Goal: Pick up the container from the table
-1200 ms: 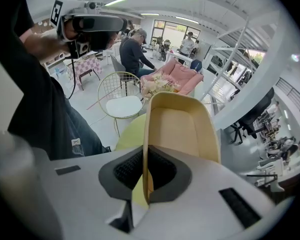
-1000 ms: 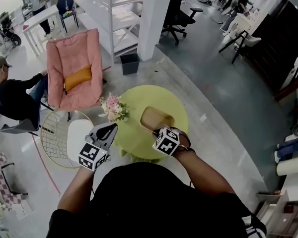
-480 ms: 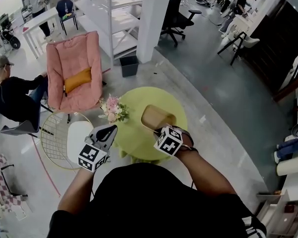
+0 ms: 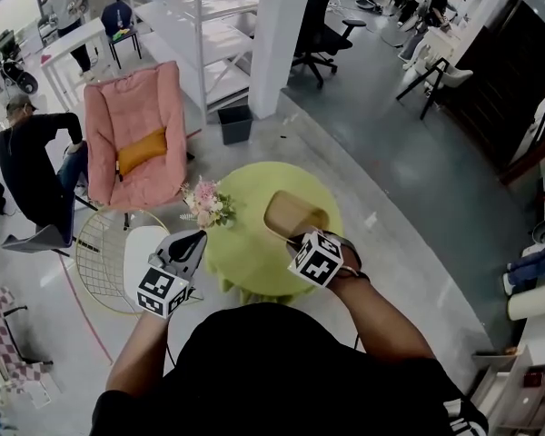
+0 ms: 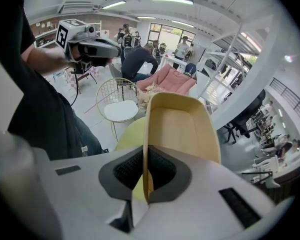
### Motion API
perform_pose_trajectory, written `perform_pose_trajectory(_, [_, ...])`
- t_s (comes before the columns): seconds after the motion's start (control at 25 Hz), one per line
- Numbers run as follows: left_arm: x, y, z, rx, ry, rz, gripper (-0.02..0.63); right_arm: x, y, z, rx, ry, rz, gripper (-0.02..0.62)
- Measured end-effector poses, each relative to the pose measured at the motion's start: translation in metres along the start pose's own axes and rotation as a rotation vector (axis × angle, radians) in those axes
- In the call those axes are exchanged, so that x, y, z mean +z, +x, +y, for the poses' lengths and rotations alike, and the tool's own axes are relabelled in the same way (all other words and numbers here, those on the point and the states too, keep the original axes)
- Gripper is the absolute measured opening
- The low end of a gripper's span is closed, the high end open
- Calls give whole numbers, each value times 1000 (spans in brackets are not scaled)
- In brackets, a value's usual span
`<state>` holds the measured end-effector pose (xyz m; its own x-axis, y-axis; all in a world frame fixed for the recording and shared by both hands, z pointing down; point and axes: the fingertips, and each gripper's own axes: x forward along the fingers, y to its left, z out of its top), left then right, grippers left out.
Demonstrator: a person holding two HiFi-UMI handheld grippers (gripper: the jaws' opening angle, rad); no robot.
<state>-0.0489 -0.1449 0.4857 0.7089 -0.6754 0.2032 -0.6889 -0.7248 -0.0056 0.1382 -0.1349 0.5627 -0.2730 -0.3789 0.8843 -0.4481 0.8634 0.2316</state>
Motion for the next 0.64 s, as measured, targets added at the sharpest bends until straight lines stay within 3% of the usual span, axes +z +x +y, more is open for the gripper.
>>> perform_pose_trajectory(0.64, [4, 8, -9, -3, -8, 3, 17, -24, -18, -8, -17, 7, 34, 15])
